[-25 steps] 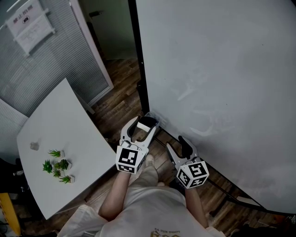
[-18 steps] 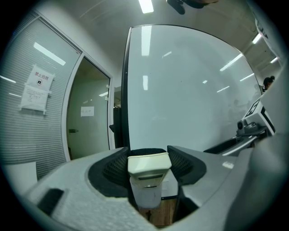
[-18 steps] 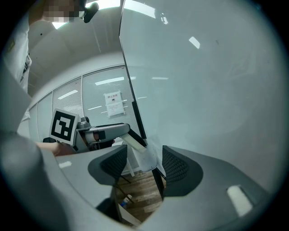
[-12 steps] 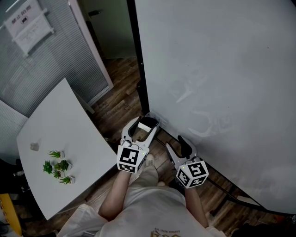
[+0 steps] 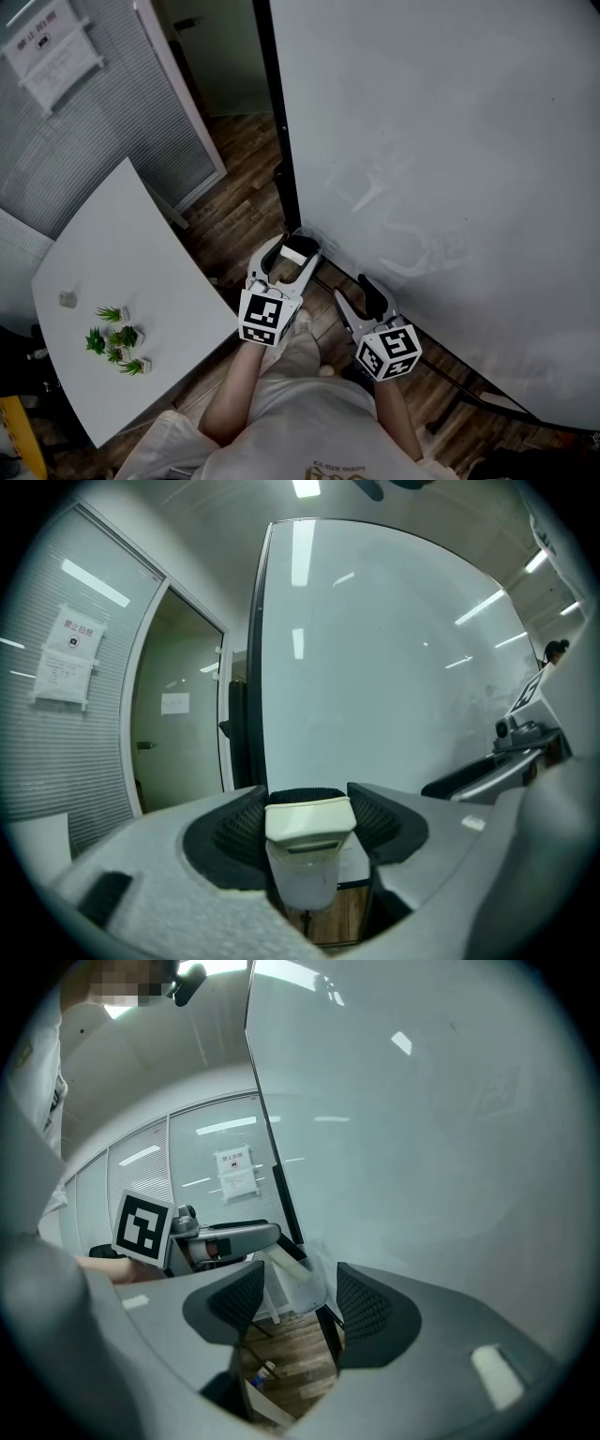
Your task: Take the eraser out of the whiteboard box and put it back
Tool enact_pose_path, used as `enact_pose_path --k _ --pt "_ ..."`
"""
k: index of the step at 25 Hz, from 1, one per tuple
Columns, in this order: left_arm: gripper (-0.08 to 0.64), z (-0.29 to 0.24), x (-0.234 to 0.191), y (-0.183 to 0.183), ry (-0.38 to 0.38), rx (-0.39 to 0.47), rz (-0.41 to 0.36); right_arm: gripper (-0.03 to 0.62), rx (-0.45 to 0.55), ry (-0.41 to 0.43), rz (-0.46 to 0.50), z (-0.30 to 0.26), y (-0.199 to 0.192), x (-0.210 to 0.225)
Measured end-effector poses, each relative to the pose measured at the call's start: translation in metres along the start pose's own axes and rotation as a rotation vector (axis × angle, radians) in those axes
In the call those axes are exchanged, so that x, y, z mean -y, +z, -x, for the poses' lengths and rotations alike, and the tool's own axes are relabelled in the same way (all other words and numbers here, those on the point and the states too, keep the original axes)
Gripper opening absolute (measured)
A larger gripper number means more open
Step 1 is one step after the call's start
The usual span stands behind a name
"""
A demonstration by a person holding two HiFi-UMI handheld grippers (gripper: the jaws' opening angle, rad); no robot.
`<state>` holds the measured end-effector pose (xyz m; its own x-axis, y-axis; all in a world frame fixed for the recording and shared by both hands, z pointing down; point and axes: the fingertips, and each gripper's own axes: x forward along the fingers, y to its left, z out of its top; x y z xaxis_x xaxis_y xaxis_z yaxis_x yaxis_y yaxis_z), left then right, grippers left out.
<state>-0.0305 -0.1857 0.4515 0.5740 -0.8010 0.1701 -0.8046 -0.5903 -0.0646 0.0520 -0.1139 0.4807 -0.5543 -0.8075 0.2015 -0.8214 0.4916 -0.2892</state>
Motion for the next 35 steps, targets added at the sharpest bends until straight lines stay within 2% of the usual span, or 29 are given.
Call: enact_pose_path --k 35 --pt "0.268 -0.032 -0.001 -0.03 -0.035 -0.076 0.022 0.245 -0.041 -0.022 -0.035 -0.009 -0.009 0.013"
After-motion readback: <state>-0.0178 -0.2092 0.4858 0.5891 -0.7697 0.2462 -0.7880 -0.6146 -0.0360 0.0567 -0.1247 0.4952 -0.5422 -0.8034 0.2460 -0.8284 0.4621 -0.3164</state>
